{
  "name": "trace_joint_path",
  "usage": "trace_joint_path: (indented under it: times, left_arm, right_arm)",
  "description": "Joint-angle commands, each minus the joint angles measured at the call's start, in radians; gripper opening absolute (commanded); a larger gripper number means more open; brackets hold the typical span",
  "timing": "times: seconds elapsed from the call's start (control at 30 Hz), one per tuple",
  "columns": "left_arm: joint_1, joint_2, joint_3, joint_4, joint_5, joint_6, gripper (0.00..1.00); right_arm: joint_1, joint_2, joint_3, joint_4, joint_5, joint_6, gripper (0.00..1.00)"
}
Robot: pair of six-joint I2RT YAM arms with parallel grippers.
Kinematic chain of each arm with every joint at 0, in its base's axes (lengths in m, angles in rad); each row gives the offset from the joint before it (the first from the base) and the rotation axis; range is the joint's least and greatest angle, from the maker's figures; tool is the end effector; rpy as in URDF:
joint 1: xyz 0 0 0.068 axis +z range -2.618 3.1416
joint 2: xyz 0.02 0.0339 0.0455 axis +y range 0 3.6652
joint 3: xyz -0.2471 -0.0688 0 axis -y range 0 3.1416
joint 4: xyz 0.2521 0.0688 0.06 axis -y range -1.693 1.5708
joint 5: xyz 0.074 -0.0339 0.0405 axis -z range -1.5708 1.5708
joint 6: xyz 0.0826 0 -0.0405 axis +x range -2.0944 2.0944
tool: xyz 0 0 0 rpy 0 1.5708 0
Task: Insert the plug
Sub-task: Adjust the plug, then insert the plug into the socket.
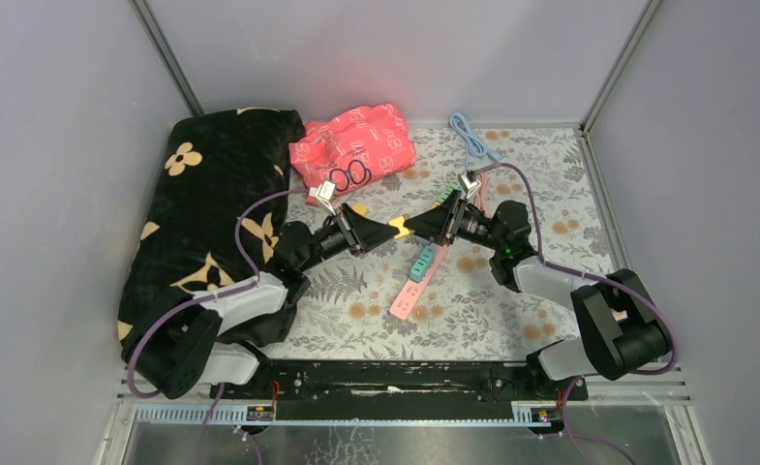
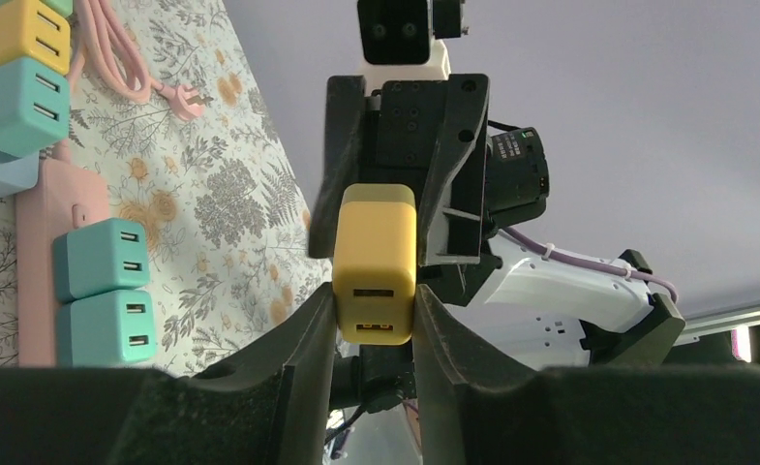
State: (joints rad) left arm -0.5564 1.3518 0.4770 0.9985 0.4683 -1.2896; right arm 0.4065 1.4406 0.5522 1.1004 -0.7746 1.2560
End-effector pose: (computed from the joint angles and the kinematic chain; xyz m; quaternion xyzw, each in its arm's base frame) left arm 0.2525 -0.2010 0.2179 -0.0685 0.6635 -0.6740 0.3174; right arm 0.2743 0.1810 0.2287 -0.0280 0.6512 0.6921 0.3101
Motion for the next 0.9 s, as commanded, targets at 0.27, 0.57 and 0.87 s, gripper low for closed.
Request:
trace_joint_path:
  times: [0.27, 0.57, 0.87]
  left_arm:
    - [-0.01, -0.22, 0.135, -0.604, -0.105, 0.377, 0.0]
    - [-0.106, -0.139, 0.386, -1.145, -0.214, 0.62, 0.0]
    - [-0.203, -0.012, 0.539, -1.452, -0.292, 0.692, 0.0]
  right_arm:
    - [0.014, -0.199, 0.003, -0.469, 0.062, -0.335, 0.7]
    - [0.015, -0.333, -0.011, -0.806, 0.194, -0.543, 0.7]
    - [0.017, -0.405, -0.1, -0.877, 0.259, -0.552, 0.67]
